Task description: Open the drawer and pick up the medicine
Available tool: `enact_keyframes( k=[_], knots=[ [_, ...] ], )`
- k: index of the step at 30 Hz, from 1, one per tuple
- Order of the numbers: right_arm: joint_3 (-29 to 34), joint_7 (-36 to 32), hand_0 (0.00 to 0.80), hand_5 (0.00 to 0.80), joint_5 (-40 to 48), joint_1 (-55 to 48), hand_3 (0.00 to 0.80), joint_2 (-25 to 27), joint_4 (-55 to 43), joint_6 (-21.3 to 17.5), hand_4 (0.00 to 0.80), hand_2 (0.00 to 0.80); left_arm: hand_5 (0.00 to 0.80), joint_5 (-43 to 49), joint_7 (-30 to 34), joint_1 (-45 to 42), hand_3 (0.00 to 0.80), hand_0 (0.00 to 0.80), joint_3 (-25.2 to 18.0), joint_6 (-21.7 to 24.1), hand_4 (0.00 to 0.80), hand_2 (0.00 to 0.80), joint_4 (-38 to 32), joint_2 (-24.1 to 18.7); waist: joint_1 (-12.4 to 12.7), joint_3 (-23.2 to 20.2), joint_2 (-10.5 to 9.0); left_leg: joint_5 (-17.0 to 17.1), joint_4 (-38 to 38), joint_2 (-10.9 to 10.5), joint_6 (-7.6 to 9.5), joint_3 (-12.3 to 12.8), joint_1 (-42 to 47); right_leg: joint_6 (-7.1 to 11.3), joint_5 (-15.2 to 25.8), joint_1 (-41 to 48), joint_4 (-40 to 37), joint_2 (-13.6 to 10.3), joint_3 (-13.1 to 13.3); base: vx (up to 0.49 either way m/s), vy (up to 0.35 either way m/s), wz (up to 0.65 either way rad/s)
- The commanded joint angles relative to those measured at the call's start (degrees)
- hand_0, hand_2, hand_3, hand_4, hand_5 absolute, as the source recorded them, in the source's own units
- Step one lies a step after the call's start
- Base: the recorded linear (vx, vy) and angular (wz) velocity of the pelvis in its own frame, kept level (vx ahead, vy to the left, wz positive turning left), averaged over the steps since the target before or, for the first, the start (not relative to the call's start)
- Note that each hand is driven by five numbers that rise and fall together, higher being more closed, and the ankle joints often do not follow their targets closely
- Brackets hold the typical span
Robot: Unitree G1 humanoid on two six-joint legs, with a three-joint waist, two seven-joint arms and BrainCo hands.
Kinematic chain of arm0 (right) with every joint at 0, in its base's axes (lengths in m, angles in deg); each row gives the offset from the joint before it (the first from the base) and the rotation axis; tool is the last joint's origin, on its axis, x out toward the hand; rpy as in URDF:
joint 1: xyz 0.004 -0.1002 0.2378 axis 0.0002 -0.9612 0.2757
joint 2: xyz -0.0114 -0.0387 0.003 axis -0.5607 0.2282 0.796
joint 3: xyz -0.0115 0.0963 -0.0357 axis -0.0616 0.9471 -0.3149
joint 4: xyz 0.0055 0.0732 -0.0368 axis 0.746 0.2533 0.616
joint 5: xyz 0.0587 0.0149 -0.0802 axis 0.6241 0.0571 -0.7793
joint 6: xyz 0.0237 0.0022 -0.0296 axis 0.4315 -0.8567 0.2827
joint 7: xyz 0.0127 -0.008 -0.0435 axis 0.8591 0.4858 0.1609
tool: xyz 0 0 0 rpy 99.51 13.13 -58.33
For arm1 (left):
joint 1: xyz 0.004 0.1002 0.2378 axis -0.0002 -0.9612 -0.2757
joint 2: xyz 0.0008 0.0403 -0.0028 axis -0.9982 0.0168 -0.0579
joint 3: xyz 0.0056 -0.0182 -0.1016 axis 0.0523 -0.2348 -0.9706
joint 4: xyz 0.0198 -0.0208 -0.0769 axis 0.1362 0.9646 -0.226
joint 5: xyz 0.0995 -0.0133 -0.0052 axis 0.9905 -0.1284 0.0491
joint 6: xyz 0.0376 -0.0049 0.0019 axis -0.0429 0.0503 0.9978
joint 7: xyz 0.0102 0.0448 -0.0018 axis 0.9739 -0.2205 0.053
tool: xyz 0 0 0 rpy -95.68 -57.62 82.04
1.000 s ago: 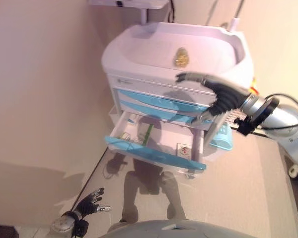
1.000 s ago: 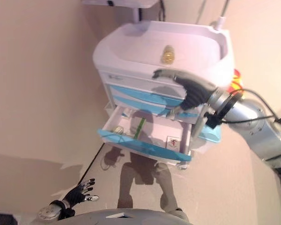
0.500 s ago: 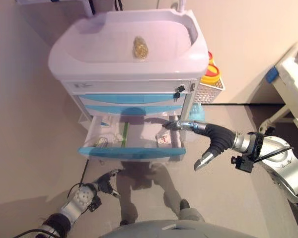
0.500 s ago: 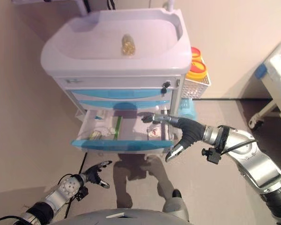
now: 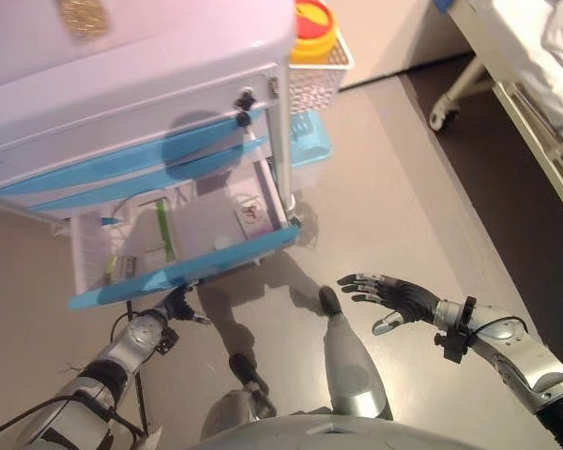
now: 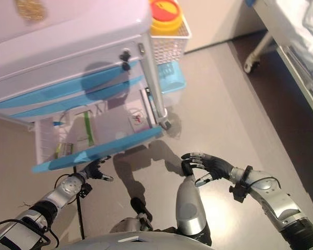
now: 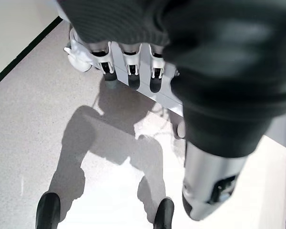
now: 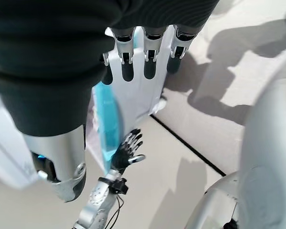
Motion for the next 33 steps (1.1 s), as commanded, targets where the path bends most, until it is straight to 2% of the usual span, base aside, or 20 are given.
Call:
enact_keyframes(
  k=[1,5,9,13,18,24,29,33],
  knots=[
    [1.78,-0.67,0.000,0.000,3.66,-2.41,0.000,1.12,-0.92,-4.82,0.000,0.000,0.000,-9.86,-2.74,5.25,0.000,0.000,-8.17,3.67,0.000,0.000,3.45,-6.83,-2.26,0.88,-1.44,-3.35,17.22,5.89,-1.29,-2.12,-5.80,-1.24,-1.29,-4.79,5.98,0.60,-0.45,-0.019,0.019,-0.29],
    [1.86,-0.28,0.000,0.000,4.48,-2.81,0.000,0.21,-1.00,-5.16,0.000,0.000,0.000,-15.84,-3.53,11.22,0.000,0.000,-13.04,2.76,0.000,0.000,7.53,-11.67,-3.18,2.87,-2.30,-1.85,18.26,6.25,-1.86,-2.48,-9.25,-2.04,-1.78,-8.89,8.14,1.79,0.58,-0.042,-0.024,-0.13],
    [0.50,1.61,0.000,0.000,3.34,-3.21,0.000,-1.30,-2.23,-5.94,0.000,0.000,0.000,-17.09,-4.90,17.45,0.000,0.000,-15.36,0.52,0.000,0.000,10.57,-15.74,-3.45,4.44,-3.22,-0.41,18.74,6.74,-2.47,-3.47,-12.14,-2.63,-2.12,-11.69,9.58,3.11,0.94,-0.051,-0.072,-0.08],
    [-0.19,3.14,0.000,0.000,3.52,-3.13,0.000,-1.99,-2.24,-6.73,0.000,0.000,0.000,-16.47,-7.84,22.50,0.000,0.000,-15.38,-0.17,0.000,0.000,13.45,-19.24,-3.35,5.65,-3.57,0.82,19.18,7.37,-2.92,-4.09,-13.87,-3.01,-2.33,-13.09,10.45,3.66,0.38,-0.033,-0.051,-0.05],
    [-3.23,5.93,0.000,0.000,2.31,-2.70,0.000,-4.45,-0.31,-9.96,0.000,0.000,0.000,-13.67,-14.76,28.57,0.000,0.000,-15.65,-1.63,0.000,0.000,15.88,-22.64,-2.35,6.72,-4.66,1.62,19.38,8.14,-3.23,-5.67,-16.07,-3.44,-2.61,-14.39,10.97,4.60,-0.06,-0.030,-0.072,0.04],
    [-7.26,9.10,0.000,0.000,0.91,-2.40,0.000,-7.30,1.43,-12.44,0.000,0.000,0.000,-12.77,-21.16,33.00,0.000,0.000,-16.49,-2.10,0.000,0.000,17.01,-23.67,-0.59,6.75,-5.74,0.75,20.09,8.79,-2.72,-7.86,-18.33,-3.70,-3.09,-14.51,10.74,5.35,-1.30,-0.023,-0.108,0.14],
    [-8.68,11.46,0.000,0.000,0.27,-2.41,0.000,-9.05,1.84,-12.71,0.000,0.000,0.000,-14.78,-12.80,30.92,0.000,0.000,-16.25,-1.80,0.000,0.000,13.51,-21.28,0.94,6.75,-5.97,0.15,20.12,8.75,-2.31,-9.08,-18.30,-3.55,-3.12,-12.99,9.94,5.39,-2.30,-0.005,-0.087,0.15],
    [-6.74,12.86,0.000,0.000,-1.95,-2.80,0.000,-9.66,1.41,-11.29,0.000,0.000,0.000,-21.49,0.45,23.51,0.000,0.000,-15.65,-2.01,0.000,0.000,5.63,-17.10,2.22,6.75,-5.45,-0.46,19.50,8.04,-1.71,-9.79,-16.94,-3.39,-2.77,-10.55,8.57,4.79,-3.01,-0.003,-0.025,0.15]
  ],
)
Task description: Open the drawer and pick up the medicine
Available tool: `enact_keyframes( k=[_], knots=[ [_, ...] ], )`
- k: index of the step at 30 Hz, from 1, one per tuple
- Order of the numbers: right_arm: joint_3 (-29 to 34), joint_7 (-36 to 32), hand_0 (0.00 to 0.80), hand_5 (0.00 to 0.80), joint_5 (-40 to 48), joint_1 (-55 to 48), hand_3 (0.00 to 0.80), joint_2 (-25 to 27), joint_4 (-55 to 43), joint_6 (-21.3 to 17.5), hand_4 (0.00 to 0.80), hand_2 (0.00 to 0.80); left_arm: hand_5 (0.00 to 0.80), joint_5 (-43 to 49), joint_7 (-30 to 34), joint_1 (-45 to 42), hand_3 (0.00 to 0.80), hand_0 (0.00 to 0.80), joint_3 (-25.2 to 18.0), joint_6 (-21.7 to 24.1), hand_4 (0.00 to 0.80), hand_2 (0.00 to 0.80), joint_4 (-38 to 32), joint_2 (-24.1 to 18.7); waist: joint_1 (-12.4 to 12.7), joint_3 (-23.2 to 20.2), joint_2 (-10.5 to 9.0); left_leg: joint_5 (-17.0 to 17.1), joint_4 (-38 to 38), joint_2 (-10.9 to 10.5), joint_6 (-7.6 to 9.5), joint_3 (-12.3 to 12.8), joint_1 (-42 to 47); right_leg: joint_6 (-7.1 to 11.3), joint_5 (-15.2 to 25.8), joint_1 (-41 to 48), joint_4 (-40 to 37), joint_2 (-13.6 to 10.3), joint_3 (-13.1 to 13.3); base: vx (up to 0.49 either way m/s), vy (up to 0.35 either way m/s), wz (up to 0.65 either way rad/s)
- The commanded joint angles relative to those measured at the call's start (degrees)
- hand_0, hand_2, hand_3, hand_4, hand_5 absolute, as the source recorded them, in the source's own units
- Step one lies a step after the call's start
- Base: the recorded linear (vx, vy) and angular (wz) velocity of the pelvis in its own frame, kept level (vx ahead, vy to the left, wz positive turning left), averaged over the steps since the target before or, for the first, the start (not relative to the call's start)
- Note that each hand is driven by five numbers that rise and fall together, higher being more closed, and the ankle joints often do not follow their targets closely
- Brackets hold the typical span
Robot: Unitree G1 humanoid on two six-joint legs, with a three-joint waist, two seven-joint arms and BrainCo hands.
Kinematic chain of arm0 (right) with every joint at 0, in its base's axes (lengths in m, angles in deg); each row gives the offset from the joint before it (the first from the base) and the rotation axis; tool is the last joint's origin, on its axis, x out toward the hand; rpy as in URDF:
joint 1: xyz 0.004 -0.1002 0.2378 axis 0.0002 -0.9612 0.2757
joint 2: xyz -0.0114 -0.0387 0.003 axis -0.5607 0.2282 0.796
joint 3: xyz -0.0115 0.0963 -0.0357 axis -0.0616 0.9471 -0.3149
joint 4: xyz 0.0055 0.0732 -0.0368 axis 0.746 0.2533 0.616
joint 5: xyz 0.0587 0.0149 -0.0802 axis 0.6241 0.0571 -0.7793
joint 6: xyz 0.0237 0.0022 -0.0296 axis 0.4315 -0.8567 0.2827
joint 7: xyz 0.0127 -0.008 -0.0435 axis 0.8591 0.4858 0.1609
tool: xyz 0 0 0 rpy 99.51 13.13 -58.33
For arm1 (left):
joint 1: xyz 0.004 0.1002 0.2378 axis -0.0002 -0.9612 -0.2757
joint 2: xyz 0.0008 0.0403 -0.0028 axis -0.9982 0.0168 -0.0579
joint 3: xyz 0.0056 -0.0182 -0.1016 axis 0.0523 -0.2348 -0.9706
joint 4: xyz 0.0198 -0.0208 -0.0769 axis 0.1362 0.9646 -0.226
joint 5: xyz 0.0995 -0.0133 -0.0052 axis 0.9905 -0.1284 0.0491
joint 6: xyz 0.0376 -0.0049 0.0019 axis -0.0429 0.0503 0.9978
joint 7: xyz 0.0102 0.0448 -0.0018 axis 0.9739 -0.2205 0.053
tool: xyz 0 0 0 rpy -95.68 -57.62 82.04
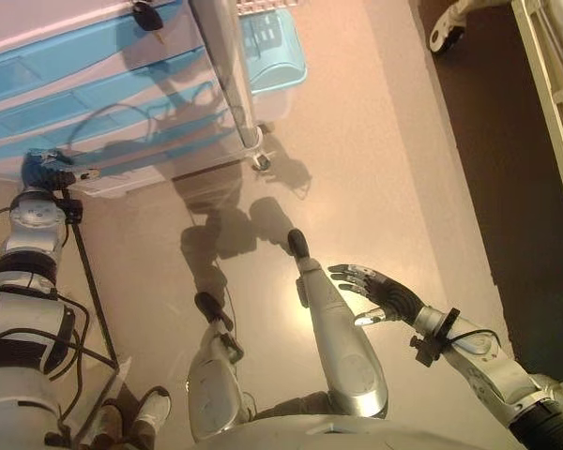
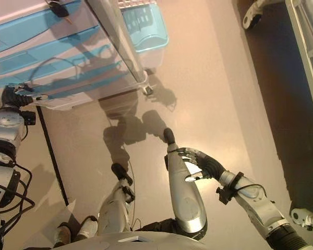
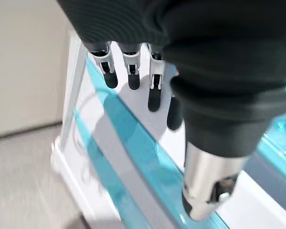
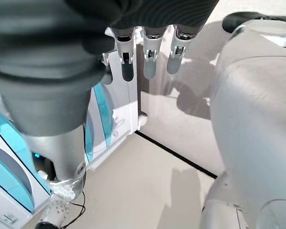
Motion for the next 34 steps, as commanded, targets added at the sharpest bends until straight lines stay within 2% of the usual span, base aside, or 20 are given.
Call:
enact_keyframes(
  k=[1,6,10,12,13,16,21,27,31,34],
  knots=[
    [0.59,0.97,0.000,0.000,-2.52,-2.15,0.000,-2.71,-1.83,-0.62,0.000,0.000,0.000,-7.88,11.83,-7.65,0.000,0.000,-3.22,1.68,0.000,0.000,-9.28,-1.11,0.09,-0.83,-3.21,-2.73,11.79,0.20,3.57,-2.03,-1.70,2.58,-1.04,4.37,-3.18,-1.31,1.27,-0.002,0.005,0.09],
    [4.63,4.60,0.000,0.000,-3.09,-2.08,0.000,-3.87,1.82,3.32,0.000,0.000,0.000,-11.90,21.51,-23.19,0.000,0.000,-1.90,0.86,0.000,0.000,-22.02,8.62,2.59,-1.84,-1.87,-3.24,8.92,-1.45,4.46,-2.63,2.29,2.85,-0.39,9.11,-5.65,-2.83,0.33,0.012,0.037,0.17],
    [6.99,8.79,0.000,0.000,-6.89,-1.53,0.000,-5.50,7.10,6.48,0.000,0.000,0.000,-9.83,27.91,-33.21,0.000,0.000,0.26,-0.68,0.000,0.000,-27.43,16.14,4.81,-4.32,-1.16,-3.54,5.70,-3.01,5.12,-3.09,5.42,3.18,0.48,13.07,-8.22,-4.31,-1.05,0.037,0.058,0.15],
    [7.42,10.12,0.000,0.000,-7.25,-1.19,0.000,-6.49,9.47,9.57,0.000,0.000,0.000,-9.33,30.22,-36.41,0.000,0.000,1.28,-2.70,0.000,0.000,-28.07,18.60,5.74,-5.98,-0.91,-3.84,3.51,-3.98,5.46,-3.36,7.22,3.43,0.87,15.29,-9.63,-4.93,-1.72,0.029,0.055,0.32],
    [7.26,10.96,0.000,0.000,-7.87,-0.87,0.000,-7.13,10.34,11.16,0.000,0.000,0.000,-8.58,30.81,-37.40,0.000,0.000,1.45,-2.99,0.000,0.000,-28.17,19.50,6.23,-6.80,-1.06,-2.85,2.57,-4.31,5.85,-3.03,7.14,3.17,2.07,15.38,-10.46,-5.12,-1.91,-0.006,0.039,0.19],
    [6.71,11.21,0.000,0.000,-7.97,-0.84,0.000,-9.26,12.75,15.37,0.000,0.000,0.000,-12.78,33.01,-41.01,0.000,0.000,1.46,-6.89,0.000,0.000,-29.90,22.00,7.86,-9.23,-0.93,-3.01,-0.63,-5.50,6.16,-3.97,8.97,3.76,2.53,18.30,-12.59,-5.86,-3.19,0.019,0.031,0.19],
    [5.36,10.41,0.000,0.000,-7.63,-1.44,0.000,-14.57,18.98,18.33,0.000,0.000,0.000,-17.07,37.07,-47.78,0.000,0.000,-0.04,-11.89,0.000,0.000,-30.98,25.85,11.75,-14.07,-0.62,-1.87,-4.30,-6.71,6.25,-6.76,11.26,4.47,3.28,23.16,-15.71,-7.03,-6.51,0.073,0.016,0.33],
    [4.44,8.02,0.000,0.000,-5.01,-2.68,0.000,-20.19,24.44,19.32,0.000,0.000,0.000,-21.77,38.39,-54.12,0.000,0.000,-2.59,-14.88,0.000,0.000,-30.77,30.19,15.54,-19.02,-0.60,-2.16,-6.02,-7.86,6.49,-8.90,13.66,5.21,3.78,28.02,-18.76,-8.18,-9.99,0.101,0.035,0.28],
    [4.00,6.50,0.000,0.000,-2.35,-2.77,0.000,-23.61,27.46,18.73,0.000,0.000,0.000,-24.81,38.68,-55.72,0.000,0.000,-3.94,-14.94,0.000,0.000,-29.27,32.51,16.98,-20.84,-0.87,-3.18,-5.51,-8.56,6.94,-9.31,14.52,5.57,3.76,29.90,-19.67,-8.82,-10.69,0.038,0.040,0.18],
    [3.60,5.14,0.000,0.000,-1.64,-2.22,0.000,-25.15,30.17,16.78,0.000,0.000,0.000,-24.53,39.29,-56.29,0.000,0.000,-3.61,-15.47,0.000,0.000,-27.79,33.64,17.75,-21.86,-1.04,-3.99,-4.90,-8.98,7.35,-9.53,15.11,5.82,3.61,30.93,-19.76,-9.26,-11.04,0.006,0.036,0.16]
  ],
)
